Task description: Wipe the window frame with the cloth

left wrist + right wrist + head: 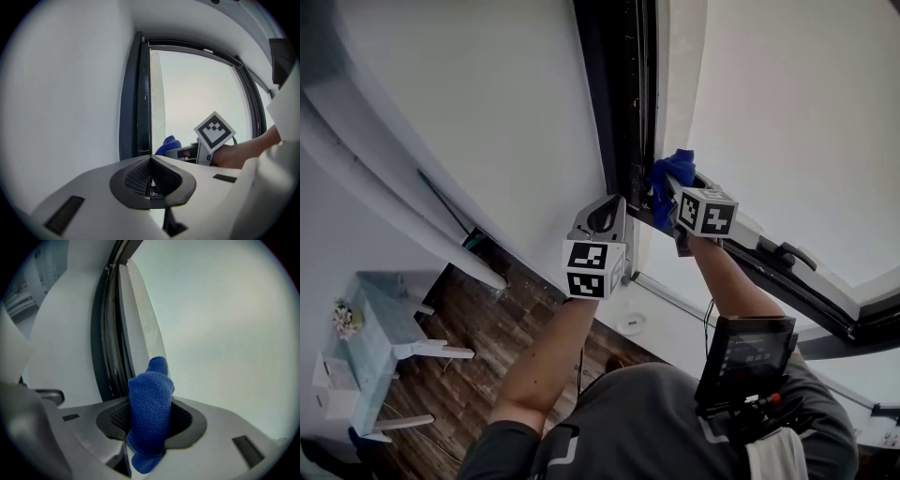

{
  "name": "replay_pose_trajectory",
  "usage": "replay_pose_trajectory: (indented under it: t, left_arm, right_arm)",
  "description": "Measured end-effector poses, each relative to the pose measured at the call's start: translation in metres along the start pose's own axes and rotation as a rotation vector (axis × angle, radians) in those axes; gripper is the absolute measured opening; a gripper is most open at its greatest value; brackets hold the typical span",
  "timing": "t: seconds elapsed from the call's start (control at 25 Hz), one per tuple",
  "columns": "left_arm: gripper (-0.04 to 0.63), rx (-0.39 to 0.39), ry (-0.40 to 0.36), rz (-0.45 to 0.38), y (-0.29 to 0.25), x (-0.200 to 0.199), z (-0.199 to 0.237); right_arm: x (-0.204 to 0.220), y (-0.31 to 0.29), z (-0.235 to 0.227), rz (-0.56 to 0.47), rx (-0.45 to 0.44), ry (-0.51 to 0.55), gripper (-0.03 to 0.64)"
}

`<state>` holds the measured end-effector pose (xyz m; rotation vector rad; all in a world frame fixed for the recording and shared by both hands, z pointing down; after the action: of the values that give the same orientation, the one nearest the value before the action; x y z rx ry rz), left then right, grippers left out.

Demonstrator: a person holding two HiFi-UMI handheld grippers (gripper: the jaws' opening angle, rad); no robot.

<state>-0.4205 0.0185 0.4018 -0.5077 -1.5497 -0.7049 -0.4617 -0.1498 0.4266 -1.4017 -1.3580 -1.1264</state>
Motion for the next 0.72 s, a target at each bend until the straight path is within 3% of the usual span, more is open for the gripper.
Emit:
replay_pose_trajectory:
  t: [0.12, 0.28, 0.6, 0.72]
  left_arm:
    - [0.008, -0.004, 0.001, 0.034, 0.000, 0.013, -0.003]
    - [0.008, -0.016, 0.001, 0.067, 0.001, 0.023, 0.002]
    - [0.008, -0.008, -0.003, 0.095, -0.016, 0.030, 0.007]
    - [0.008, 0.006, -0.007, 0.053, -0.024, 0.011, 0.007]
  right_arm:
    - [0.047, -0.003, -0.023, 0.121, 0.070, 0.028, 0.173]
    - [0.073, -0.004, -0.030, 0.178, 0.088, 0.067, 0.173]
    - [0.063, -0.023, -0.013, 0.233, 0.071, 0.053, 0.173]
    - [0.045, -0.022, -0.005, 0.198, 0.043, 0.000, 0.173]
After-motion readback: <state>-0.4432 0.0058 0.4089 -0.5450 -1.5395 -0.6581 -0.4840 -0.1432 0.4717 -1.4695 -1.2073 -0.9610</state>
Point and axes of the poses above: the fingertips, and each gripper's own axes: y backward along the fingers, z to its left, x out of its underside, the point moved 3 cm from there along y, backward along the fingers, and after that the axes turned 15 degrees about -z, right-handed, at the moved point
